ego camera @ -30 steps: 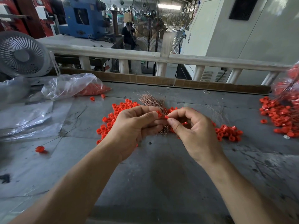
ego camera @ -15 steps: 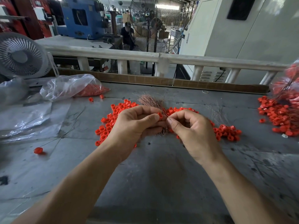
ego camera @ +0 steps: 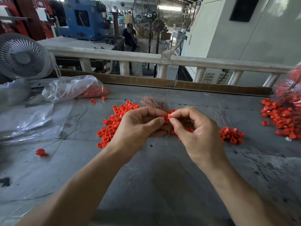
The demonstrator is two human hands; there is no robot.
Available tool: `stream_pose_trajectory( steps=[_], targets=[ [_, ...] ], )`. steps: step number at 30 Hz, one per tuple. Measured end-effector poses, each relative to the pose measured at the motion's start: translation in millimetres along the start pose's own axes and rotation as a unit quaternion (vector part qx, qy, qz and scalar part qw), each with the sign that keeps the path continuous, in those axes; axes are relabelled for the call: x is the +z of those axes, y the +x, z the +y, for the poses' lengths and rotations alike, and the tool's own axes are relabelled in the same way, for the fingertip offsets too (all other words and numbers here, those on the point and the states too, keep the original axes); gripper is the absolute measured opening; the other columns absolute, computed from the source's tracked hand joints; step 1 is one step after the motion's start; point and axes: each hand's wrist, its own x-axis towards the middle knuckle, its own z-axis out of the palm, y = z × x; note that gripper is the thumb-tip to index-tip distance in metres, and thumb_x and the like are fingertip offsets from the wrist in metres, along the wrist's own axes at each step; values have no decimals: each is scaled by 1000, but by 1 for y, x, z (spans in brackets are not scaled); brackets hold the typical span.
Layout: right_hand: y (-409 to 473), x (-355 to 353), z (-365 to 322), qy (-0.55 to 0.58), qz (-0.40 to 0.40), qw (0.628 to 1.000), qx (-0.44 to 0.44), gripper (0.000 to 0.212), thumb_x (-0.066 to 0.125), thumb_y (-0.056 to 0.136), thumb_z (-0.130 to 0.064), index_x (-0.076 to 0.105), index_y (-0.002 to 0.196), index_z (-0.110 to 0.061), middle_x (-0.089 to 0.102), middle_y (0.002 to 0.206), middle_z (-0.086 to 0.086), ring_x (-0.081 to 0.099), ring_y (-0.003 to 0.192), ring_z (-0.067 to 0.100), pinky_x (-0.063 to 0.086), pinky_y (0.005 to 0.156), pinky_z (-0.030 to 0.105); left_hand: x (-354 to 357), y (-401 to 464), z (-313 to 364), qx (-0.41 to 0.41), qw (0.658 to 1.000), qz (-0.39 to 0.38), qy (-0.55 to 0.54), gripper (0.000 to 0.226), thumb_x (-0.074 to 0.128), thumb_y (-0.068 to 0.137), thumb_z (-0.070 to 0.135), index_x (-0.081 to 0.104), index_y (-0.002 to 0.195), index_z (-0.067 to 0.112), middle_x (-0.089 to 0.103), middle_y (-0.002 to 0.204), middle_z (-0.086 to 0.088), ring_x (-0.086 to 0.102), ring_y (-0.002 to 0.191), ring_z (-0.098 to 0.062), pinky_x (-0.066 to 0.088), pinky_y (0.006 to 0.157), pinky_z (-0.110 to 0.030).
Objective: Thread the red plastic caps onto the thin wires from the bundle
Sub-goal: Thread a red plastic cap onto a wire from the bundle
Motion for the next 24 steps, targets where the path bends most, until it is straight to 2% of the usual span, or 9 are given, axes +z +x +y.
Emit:
stream_pose_trajectory(
  steps=[4,10,16,20,24],
  targets=[
    [1,-1,-1,-50,-3,998,-27,12,77,89,-9,73,93,-20,72,87,-13,69,82,10,48,74,13,0,0,-1,8,1000,5,12,15,64,94,-3,69,109,-3,75,100,-25,74,97,-34,61,89,-40],
    [2,-2,-4,-88,-11,994,-61,10,79,87,-6,75,91,-15,70,89,-8,67,89,11,50,78,18,0,1,-3,23,999,1,31,16,64,94,-3,69,110,-3,76,98,-24,75,93,-30,61,90,-41],
    [1,-2,-7,-102,-18,993,-62,11,80,86,-5,75,90,-14,68,88,-10,65,88,8,45,78,12,-2,2,-7,61,994,1,95,16,65,94,-3,72,108,2,77,93,-18,76,91,-28,62,89,-40],
    [1,-3,-7,-108,-23,992,-60,10,80,86,-5,76,90,-14,69,88,-9,65,89,8,46,78,12,-1,1,-7,74,990,2,121,16,66,94,-2,72,108,4,78,93,-14,76,92,-29,61,91,-46],
    [1,-2,-7,-107,-23,993,-53,9,80,87,-8,78,92,-15,69,88,-9,66,88,8,47,78,14,0,1,-8,69,992,6,107,16,66,94,-3,72,108,2,78,93,-16,76,92,-29,62,89,-42]
  ],
)
